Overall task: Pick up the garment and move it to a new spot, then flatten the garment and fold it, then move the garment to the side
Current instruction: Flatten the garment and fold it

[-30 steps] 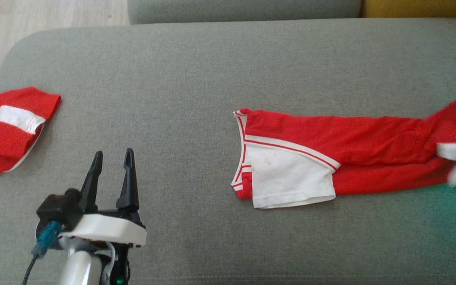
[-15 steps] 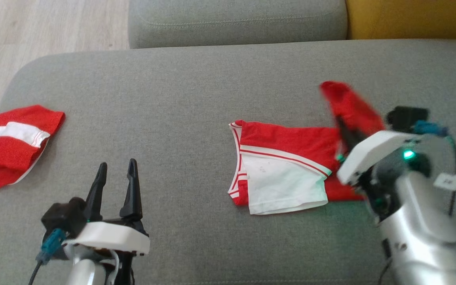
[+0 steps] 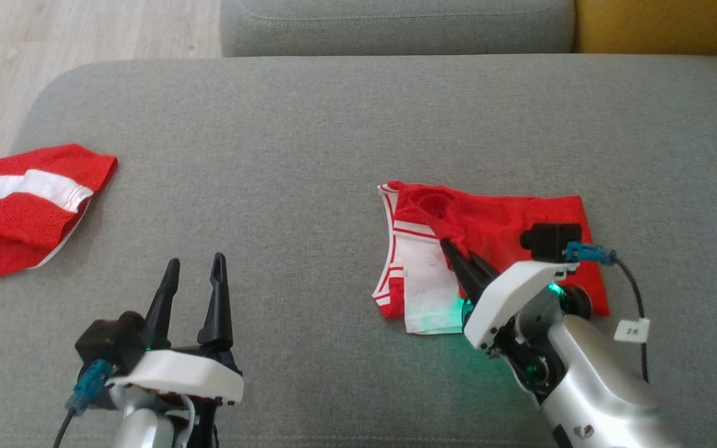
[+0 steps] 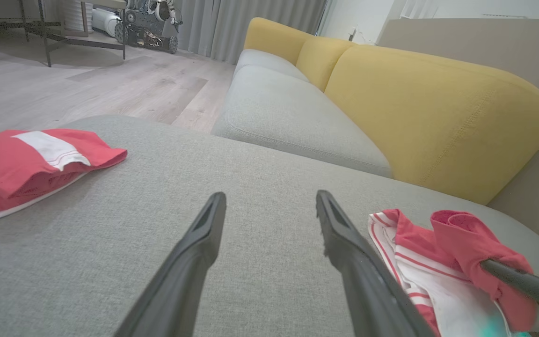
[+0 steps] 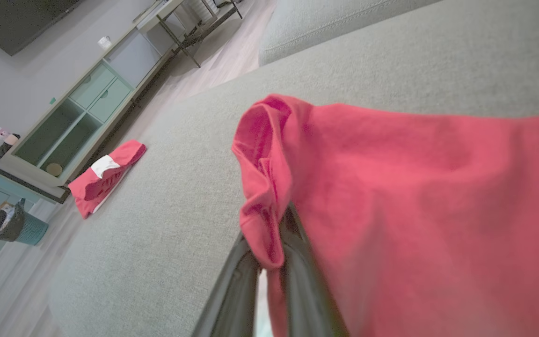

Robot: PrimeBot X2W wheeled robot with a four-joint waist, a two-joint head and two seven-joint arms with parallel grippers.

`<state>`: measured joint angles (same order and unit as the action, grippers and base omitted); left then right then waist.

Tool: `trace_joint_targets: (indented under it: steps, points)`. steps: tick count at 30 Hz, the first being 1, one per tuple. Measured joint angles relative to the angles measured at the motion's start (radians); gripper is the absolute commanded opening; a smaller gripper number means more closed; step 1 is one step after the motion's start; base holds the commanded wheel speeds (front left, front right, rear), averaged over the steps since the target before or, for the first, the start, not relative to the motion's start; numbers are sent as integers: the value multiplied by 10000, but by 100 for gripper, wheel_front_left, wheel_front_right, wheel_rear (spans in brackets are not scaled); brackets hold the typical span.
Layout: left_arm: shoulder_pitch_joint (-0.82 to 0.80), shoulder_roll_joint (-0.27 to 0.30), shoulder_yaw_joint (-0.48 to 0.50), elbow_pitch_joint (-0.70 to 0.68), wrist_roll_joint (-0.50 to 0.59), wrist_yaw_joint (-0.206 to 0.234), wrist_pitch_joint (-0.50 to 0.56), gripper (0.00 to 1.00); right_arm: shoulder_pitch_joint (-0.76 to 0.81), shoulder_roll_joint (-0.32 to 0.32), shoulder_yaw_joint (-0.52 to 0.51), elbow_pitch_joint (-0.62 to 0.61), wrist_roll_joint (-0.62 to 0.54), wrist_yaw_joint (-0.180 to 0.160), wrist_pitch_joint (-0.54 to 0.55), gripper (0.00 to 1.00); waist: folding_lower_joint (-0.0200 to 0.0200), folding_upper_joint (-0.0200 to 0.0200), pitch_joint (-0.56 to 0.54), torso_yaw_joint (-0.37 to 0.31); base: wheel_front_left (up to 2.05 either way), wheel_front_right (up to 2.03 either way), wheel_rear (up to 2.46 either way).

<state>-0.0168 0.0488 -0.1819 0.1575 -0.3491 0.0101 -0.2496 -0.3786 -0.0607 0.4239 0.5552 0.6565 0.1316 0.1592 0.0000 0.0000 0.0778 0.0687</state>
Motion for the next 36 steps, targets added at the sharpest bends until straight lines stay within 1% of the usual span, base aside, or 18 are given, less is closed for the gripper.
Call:
trace_joint_targets:
  steps: [2, 7, 8, 9, 12, 13, 15, 17, 19, 21, 24, 26, 28, 30, 33, 36]
  points:
    - [-2, 2, -4, 59, 0, 0, 0, 100, -33, 0, 213, 357, 136, 0, -282, 0, 0, 0, 30, 83, 0, 0, 0]
    - [-3, 2, -17, 125, -58, 0, 0, 100, -229, -8, 794, 1106, 1022, -2, -997, 0, 0, 0, 26, 224, 0, 0, 0]
    - [-4, 2, -15, 144, -58, -2, 0, 100, -323, -8, 924, 1214, 1145, -2, -1139, 58, 0, 0, 18, 238, 0, 0, 0]
    - [-4, 2, -13, 161, -58, -4, 0, 100, -425, -31, 1091, 1279, 1381, -2, -1185, 100, 0, 0, 10, 250, 0, 0, 0]
    - [-5, 2, 12, 222, -56, -10, 0, 100, -644, -38, 1768, 1267, 2226, -2, -1335, 100, 0, 0, -35, 248, 0, 0, 0]
    - [-5, 2, 12, 222, -56, -10, 0, 100, -644, -38, 1768, 1267, 2226, -2, -1335, 100, 0, 0, -35, 248, 0, 0, 0]
    - [-1, 4, 40, 284, -58, -10, 0, 100, -674, -19, 2205, 1254, 2895, -2, -1503, 100, 0, 0, -110, 179, 0, 0, 0]
    - [-1, 2, 40, 303, -56, -10, 0, 100, -687, -17, 2245, 1361, 2959, -2, -1599, 100, 0, 0, -143, 147, 0, 0, 0]
    - [6, 2, 35, 318, -58, -10, 0, 100, -938, -19, 2173, 1900, 2869, 0, -1929, 100, 0, 0, -270, 24, 0, 0, 0]
    - [20, 2, 35, 314, -58, -8, 0, 100, -1276, -21, 2050, 2349, 2309, -2, -2232, 100, 0, 0, -363, -71, 0, 0, 0]
    - [128, 4, 27, 238, -104, -4, 0, 100, -1774, -146, 1812, 2821, 1016, -2, -2786, 100, 0, 0, -507, -240, 0, 0, 0]
    - [160, 4, 15, 161, -165, -2, 0, 100, -1931, -428, 1605, 2897, 245, 0, -3173, 100, 0, 0, -590, -344, 0, 0, 0]
    - [152, 4, -2, 0, -167, 0, 0, 100, -1918, -851, 1296, 2853, -343, 0, -3519, 100, 0, 0, -641, -444, 0, 0, 0]
    - [152, 4, -23, -130, -238, 0, 0, 100, -1807, -1404, 965, 2560, -1024, 0, -3770, 100, 0, 0, -664, -539, 0, 0, 0]
    - [143, 2, -40, -351, -238, 8, 0, 100, -1507, -2134, 247, 1730, -2080, 0, -3988, 100, 0, 0, -678, -680, 0, 0, 0]
    - [142, 4, -46, -514, -238, 90, 0, 100, -797, -2552, -779, 646, -2989, 0, -4073, 100, 0, 0, -663, -791, 0, 0, 0]
